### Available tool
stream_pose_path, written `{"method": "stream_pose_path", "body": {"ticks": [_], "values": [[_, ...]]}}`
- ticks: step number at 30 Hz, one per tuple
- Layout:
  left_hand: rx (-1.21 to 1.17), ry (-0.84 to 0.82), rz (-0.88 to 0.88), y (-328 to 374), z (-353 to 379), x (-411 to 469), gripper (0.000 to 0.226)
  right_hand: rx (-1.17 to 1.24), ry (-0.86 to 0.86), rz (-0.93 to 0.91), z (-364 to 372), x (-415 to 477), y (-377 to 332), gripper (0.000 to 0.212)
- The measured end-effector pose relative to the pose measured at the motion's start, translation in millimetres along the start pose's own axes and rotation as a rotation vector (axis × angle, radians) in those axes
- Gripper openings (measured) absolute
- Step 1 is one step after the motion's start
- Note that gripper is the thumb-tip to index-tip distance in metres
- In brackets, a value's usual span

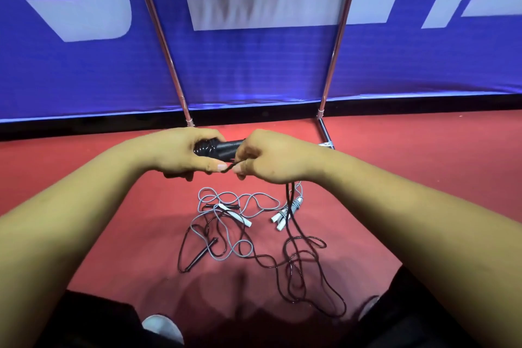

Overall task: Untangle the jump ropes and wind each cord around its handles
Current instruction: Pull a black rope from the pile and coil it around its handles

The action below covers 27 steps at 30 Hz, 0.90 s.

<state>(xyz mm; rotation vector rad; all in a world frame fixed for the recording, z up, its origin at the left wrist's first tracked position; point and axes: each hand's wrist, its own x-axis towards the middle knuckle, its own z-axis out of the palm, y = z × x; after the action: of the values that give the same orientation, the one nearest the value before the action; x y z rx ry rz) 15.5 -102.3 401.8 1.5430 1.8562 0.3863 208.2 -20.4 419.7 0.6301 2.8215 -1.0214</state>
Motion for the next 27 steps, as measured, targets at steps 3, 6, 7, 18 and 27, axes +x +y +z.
{"method": "stream_pose_path", "body": {"ticks": [3,6,7,18,27], "values": [[-0.010,-0.052,0.004,-1,-4,-3,0.022,0.000,0.044,-0.013,-2,0,0,0.022],[0.060,-0.069,0.016,5,-2,-6,0.026,-0.004,0.082,-0.018,-4,2,2,0.022],[0.157,-0.053,0.037,9,1,-6,0.026,-0.014,0.082,-0.025,-4,2,2,0.023],[0.355,0.136,0.084,37,27,-9,0.055,0.122,0.258,-0.127,-21,10,22,0.025],[0.018,0.255,0.237,48,30,-17,0.026,0.828,0.142,-0.056,-7,22,56,0.020]]}}
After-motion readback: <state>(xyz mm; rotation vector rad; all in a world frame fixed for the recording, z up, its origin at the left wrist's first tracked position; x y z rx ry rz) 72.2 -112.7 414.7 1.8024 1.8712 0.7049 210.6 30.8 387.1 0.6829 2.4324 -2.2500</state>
